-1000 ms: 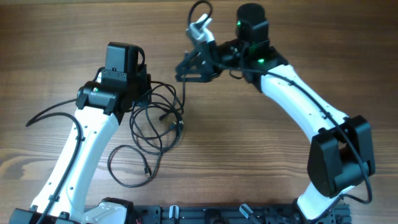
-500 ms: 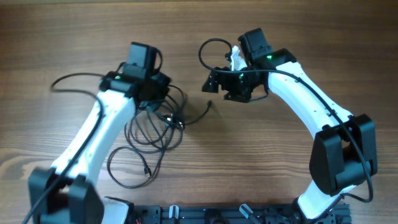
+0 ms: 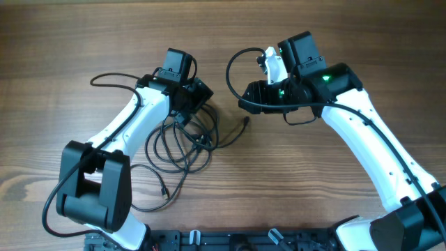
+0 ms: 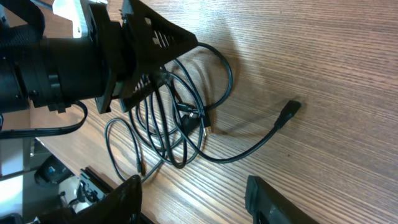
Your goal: Untangle cables
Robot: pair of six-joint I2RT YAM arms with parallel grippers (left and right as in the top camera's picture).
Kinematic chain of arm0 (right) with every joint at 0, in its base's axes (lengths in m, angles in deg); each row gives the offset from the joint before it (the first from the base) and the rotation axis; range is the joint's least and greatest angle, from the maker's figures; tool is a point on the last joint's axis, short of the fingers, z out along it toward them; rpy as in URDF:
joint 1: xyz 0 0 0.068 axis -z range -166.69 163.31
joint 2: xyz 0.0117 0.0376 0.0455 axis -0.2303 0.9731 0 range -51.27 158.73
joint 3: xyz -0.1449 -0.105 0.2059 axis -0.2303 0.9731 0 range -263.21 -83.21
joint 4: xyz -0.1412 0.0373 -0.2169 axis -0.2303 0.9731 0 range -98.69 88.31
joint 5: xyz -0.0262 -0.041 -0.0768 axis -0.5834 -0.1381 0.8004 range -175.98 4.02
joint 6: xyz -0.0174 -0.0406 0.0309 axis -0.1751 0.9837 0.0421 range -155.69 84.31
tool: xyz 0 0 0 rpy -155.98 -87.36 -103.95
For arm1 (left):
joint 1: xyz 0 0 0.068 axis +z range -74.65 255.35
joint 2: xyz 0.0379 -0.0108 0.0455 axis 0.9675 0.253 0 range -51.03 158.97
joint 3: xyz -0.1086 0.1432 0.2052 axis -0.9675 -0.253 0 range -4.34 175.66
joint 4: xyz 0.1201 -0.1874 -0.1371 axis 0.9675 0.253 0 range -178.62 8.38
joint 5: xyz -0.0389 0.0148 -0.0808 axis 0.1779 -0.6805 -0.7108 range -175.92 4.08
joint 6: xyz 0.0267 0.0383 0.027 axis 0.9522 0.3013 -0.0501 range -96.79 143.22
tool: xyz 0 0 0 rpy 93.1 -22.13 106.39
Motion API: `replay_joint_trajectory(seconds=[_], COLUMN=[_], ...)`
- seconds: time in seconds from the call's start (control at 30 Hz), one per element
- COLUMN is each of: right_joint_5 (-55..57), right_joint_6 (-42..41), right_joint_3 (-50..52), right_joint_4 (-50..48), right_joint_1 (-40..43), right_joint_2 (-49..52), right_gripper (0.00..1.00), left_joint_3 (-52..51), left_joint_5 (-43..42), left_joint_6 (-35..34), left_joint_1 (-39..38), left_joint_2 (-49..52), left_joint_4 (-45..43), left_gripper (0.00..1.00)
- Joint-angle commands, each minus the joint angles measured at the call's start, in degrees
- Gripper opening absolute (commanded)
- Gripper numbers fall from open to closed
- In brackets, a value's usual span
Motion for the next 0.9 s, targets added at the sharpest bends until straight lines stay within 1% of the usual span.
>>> replay_joint_trajectory(seconds=[0.0, 0.07, 0.1, 0.13, 0.17, 0.23, 0.3, 0.37, 0.43, 0.47, 0.5, 0.53, 0.6, 0.67, 0.7, 0.87], right_joint_5=[1.3, 3.7, 4.9, 5.1, 5.0, 1.6, -2.6, -2.9, -3.4, -4.0, -4.1, -3.8, -3.7, -5.4, -8.0, -13.1], right_joint_6=[2.4, 2.4, 2.4, 2.4, 2.4, 5.6, 8.7, 9.9, 10.1, 10.8, 11.5, 11.5, 11.3, 11.3, 11.3, 10.4], right_joint_3=[-0.3, -0.3, -0.3, -0.3, -0.3, -0.3, -0.3, -0.3, -0.3, -0.3, -0.3, -0.3, -0.3, -0.3, -0.3, -0.3], right_joint_4=[-0.2, -0.3, -0.3, -0.3, -0.3, -1.2, -2.7, -4.1, -5.5, -6.6, -7.8, -9.9, -12.8, -14.5, -15.4, -19.3], right_joint_1=[0.0, 0.0, 0.0, 0.0, 0.1, 0.1, -0.2, -1.6, -3.5, -4.6, -5.7, -7.2, -8.2, -8.6, -8.6, -8.6], right_joint_2=[0.0, 0.0, 0.0, 0.0, 0.0, 0.2, 1.1, 3.3, 6.3, 7.7, 9.2, 11.5, 14.6, 17.0, 18.1, 18.3], right_gripper=[0.57, 0.57, 0.55, 0.55, 0.55, 0.55, 0.55, 0.52, 0.47, 0.47, 0.48, 0.51, 0.53, 0.52, 0.5, 0.45], left_joint_3=[2.8, 2.9, 2.9, 2.9, 2.9, 2.9, 2.9, 2.9, 2.9, 2.9, 2.9, 2.9, 2.8, 2.8, 2.8, 2.8], left_joint_5=[1.2, 1.2, 1.2, 1.2, 1.2, 1.0, 0.3, -1.8, -5.2, -7.0, -9.0, -10.9, -10.9, -10.9, -10.9, -11.3], left_joint_6=[18.8, 30.3, 35.6, 38.0, 39.1, 40.8, 40.8, 40.8, 40.8, 41.4, 42.8, 44.7, 45.3, 45.4, 45.7, 48.3], left_joint_1=[-0.1, -0.4, -0.4, -0.2, 0.3, 2.2, 4.6, 8.5, 11.8, 12.8, 13.6, 13.9, 13.6, 13.3, 13.4, 13.4], left_joint_2=[-4.4, -7.8, -9.7, -11.0, -12.6, -15.4, -17.9, -21.1, -23.3, -23.9, -24.1, -24.1, -23.5, -23.0, -22.9, -22.9], left_joint_4=[0.5, 1.0, 2.6, 4.2, 6.8, 10.4, 11.8, 13.3, 14.9, 15.8, 16.6, 17.9, 19.5, 20.1, 20.3, 20.5], left_gripper=[0.89, 0.89, 0.87, 0.86, 0.83, 0.82, 0.82, 0.8, 0.73, 0.7, 0.66, 0.62, 0.57, 0.57, 0.57, 0.61])
